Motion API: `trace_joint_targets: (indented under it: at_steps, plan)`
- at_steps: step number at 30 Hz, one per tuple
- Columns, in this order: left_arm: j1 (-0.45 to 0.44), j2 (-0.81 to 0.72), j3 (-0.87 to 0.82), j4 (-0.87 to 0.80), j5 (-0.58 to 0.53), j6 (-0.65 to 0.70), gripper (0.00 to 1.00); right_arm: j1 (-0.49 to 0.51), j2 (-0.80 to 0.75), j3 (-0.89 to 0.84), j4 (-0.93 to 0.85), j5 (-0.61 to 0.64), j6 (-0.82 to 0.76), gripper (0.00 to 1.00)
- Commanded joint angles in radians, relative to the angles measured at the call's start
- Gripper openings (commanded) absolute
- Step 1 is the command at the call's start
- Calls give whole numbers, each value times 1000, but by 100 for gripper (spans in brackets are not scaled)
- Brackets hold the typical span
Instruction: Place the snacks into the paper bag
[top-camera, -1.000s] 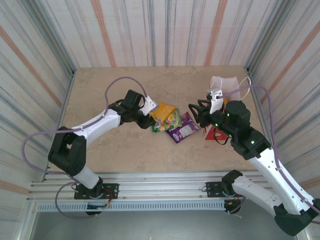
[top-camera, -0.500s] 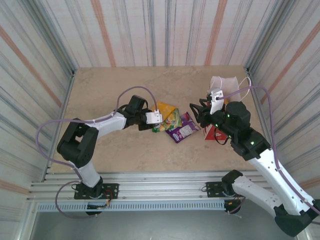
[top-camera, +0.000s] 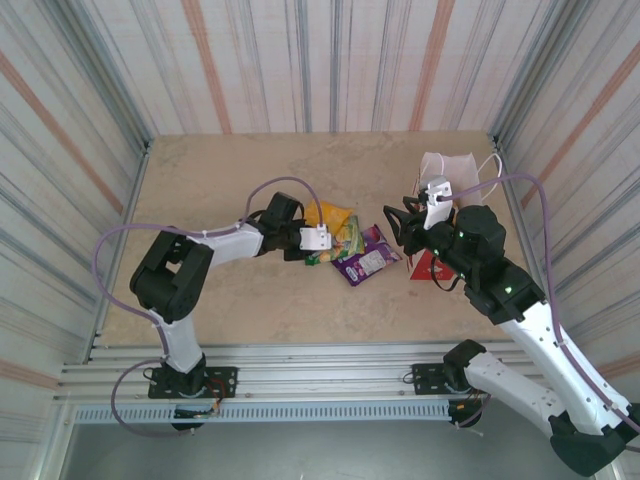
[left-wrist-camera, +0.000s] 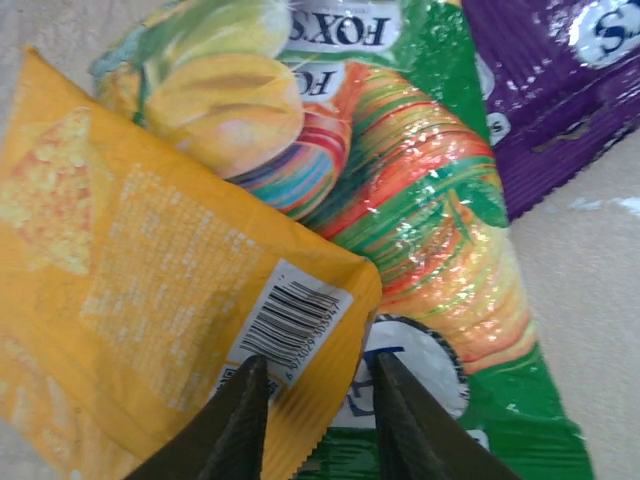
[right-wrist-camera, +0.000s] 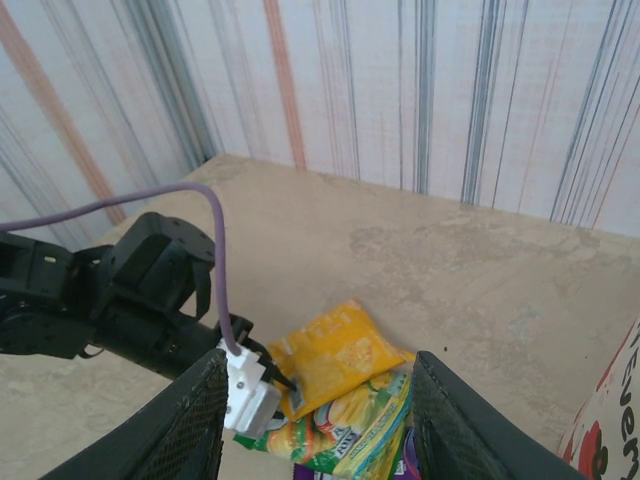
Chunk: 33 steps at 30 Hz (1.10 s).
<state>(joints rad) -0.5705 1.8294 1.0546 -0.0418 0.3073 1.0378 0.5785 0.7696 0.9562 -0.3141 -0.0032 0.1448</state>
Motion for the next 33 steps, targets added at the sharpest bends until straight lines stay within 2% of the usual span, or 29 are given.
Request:
trace_joint_targets:
  at_steps: [1, 7, 13, 19, 23, 33]
  plan:
    - [-8, 9, 27, 36, -44, -13, 27, 6, -16, -14, 13, 11, -9, 50]
    - [-10, -26, 59, -41, -59, -39, 0, 6, -24, -26, 23, 20, -20, 50]
    - [-12, -119, 99, -179, -57, -106, 0, 6, -6, -22, 18, -7, -68, 50]
    - [-11, -226, 173, -388, -75, -149, 0, 6, 52, 2, 7, -72, -149, 50]
    - [-11, -305, 230, -511, -94, -153, 0, 7, 96, 12, 2, -152, -241, 50]
    - [-21, -458, 378, -784, -91, -113, 0, 8, 193, 53, -14, -319, -345, 50]
